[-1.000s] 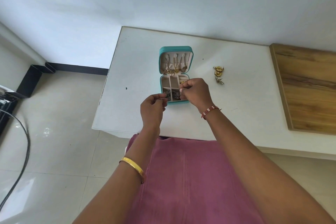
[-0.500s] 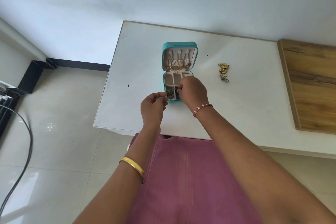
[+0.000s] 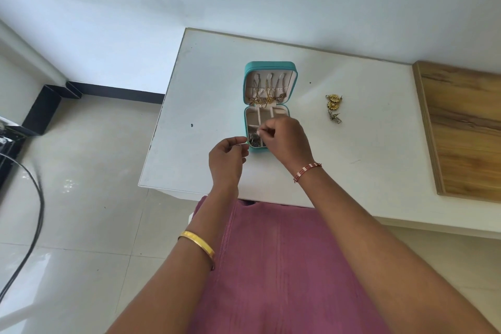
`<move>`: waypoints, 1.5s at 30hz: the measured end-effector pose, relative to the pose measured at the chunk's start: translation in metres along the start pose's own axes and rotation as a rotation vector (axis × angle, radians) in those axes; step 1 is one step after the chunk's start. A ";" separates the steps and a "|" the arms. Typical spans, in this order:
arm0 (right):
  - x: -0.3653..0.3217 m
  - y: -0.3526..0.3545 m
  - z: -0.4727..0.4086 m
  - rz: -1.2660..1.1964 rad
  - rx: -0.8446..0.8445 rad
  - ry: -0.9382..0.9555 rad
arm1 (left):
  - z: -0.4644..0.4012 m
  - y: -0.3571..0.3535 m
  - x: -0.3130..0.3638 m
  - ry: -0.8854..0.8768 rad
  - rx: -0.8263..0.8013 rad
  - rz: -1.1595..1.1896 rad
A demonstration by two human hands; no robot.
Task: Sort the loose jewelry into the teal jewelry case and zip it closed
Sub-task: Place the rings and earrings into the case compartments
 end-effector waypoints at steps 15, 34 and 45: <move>0.066 0.000 0.025 -0.401 0.172 -0.393 | -0.014 -0.006 0.000 -0.070 -0.023 -0.221; 0.112 0.012 0.064 -0.516 0.216 -0.427 | 0.002 -0.040 -0.009 -0.071 -0.049 -0.323; 0.156 0.066 0.033 -0.332 0.363 -0.415 | 0.025 -0.103 0.028 -0.251 -0.072 -0.254</move>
Point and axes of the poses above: each hand's wrist, its own z-axis away from the middle knuckle, its own y-axis out of the back of the hand, x = y × z, the point moved 8 cm from there along -z, towards the middle knuckle, and after that the axes turned 11 degrees about -x, right-handed, at the moved point
